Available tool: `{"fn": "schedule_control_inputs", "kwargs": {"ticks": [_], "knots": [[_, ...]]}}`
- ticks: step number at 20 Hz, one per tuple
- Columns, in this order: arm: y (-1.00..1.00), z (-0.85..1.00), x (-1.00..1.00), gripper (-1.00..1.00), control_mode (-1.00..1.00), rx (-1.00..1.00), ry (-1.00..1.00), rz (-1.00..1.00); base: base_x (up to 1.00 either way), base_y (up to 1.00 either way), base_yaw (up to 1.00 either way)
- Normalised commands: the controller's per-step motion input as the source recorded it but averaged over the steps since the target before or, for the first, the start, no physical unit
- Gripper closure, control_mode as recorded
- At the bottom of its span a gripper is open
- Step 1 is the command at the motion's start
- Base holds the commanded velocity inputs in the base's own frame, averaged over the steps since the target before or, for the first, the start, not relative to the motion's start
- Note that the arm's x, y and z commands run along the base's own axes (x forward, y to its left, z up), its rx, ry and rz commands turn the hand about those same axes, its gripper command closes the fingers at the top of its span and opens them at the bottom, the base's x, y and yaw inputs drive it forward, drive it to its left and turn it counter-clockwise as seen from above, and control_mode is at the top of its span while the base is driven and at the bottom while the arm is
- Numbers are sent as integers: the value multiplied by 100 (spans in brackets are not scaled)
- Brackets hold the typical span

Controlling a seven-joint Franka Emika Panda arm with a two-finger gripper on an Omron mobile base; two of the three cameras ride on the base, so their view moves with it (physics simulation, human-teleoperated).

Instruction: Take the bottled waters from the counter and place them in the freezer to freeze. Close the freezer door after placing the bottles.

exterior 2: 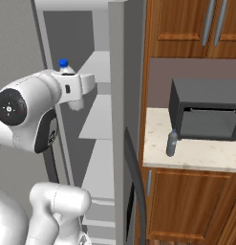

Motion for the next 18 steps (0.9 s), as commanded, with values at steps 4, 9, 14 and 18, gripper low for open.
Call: {"fn": "schedule_control_inputs", "kwargs": {"ticks": [4,9,14,18], "knots": [[0,22,19,100,-100,-5,0,1,0,0,0],[0,14,36,100,-100,-1,4,0,0,0,0],[0,0,49,100,-100,0,2,5,0,0,0],[0,0,46,100,-100,0,0,15,0,0,0]]}}
